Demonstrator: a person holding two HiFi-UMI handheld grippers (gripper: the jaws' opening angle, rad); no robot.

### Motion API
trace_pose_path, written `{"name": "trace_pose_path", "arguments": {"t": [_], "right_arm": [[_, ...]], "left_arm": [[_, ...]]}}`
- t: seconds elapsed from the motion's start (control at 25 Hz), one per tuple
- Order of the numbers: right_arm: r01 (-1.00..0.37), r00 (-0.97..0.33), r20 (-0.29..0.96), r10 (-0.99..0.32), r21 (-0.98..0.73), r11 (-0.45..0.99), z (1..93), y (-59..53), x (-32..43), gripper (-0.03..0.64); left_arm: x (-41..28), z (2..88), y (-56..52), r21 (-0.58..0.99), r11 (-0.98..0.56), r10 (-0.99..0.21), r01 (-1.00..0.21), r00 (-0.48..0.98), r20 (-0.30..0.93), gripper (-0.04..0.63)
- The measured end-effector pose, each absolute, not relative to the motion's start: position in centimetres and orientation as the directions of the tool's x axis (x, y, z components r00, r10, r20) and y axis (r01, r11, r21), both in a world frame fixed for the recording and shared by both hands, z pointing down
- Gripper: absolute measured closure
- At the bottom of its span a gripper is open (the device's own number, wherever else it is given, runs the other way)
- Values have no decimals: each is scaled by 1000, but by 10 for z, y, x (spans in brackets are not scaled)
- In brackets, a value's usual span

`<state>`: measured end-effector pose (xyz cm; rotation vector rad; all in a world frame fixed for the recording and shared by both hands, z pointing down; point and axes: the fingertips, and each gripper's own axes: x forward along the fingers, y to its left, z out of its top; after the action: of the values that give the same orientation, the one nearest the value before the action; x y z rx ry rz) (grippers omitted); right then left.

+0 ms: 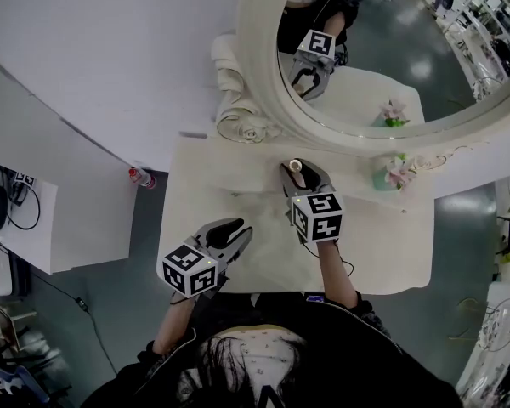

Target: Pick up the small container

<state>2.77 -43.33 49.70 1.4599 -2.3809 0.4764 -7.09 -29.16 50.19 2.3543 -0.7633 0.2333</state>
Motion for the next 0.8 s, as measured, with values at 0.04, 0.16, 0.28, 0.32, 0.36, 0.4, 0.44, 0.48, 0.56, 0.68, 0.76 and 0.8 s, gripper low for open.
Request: {"name": "trace_pose_path", "arguments": {"t": [0.04, 0.16, 0.28, 0.32, 0.36, 0.4, 0.44, 0.48, 0.56, 0.68, 0.76, 0.8], "right_arm": [[-894, -440, 425, -791, -129, 428, 497, -431, 27, 469], [-890, -449, 426, -786, -139, 434, 494, -424, 24, 469], [-887, -458, 417, -785, -154, 435, 486, -415, 23, 469], [-884, -464, 412, -784, -157, 440, 481, -411, 21, 469], [-880, -472, 408, -782, -158, 449, 477, -407, 19, 469], [-874, -481, 403, -778, -157, 459, 472, -403, 16, 469], [-869, -491, 398, -775, -157, 470, 467, -399, 14, 469], [-863, -500, 393, -772, -157, 479, 462, -395, 11, 469], [-854, -517, 383, -766, -162, 495, 454, -386, 6, 469], [-839, -541, 372, -754, -172, 517, 444, -369, -2, 469], [-828, -557, 368, -745, -180, 531, 440, -358, -8, 469], [-823, -564, 367, -740, -185, 537, 438, -353, -11, 469]], "left_arm": [[-69, 505, -291, 525, -627, -453, -576, 817, 356, 505], [-65, 513, -293, 526, -638, -423, -563, 826, 372, 489], [-56, 518, -294, 550, -644, -379, -532, 846, 374, 464], [-53, 520, -293, 565, -641, -363, -520, 854, 373, 452], [-50, 522, -293, 579, -636, -349, -509, 860, 372, 437], [-47, 524, -292, 590, -633, -338, -501, 865, 372, 421], [-44, 526, -292, 596, -632, -329, -496, 867, 374, 406], [-41, 527, -291, 597, -633, -321, -492, 869, 376, 398], [-36, 527, -289, 598, -638, -310, -484, 873, 376, 390], [-31, 525, -286, 607, -644, -297, -466, 883, 362, 383], [-30, 524, -283, 610, -649, -291, -456, 888, 355, 380], [-29, 523, -282, 610, -651, -289, -452, 890, 352, 376]]}}
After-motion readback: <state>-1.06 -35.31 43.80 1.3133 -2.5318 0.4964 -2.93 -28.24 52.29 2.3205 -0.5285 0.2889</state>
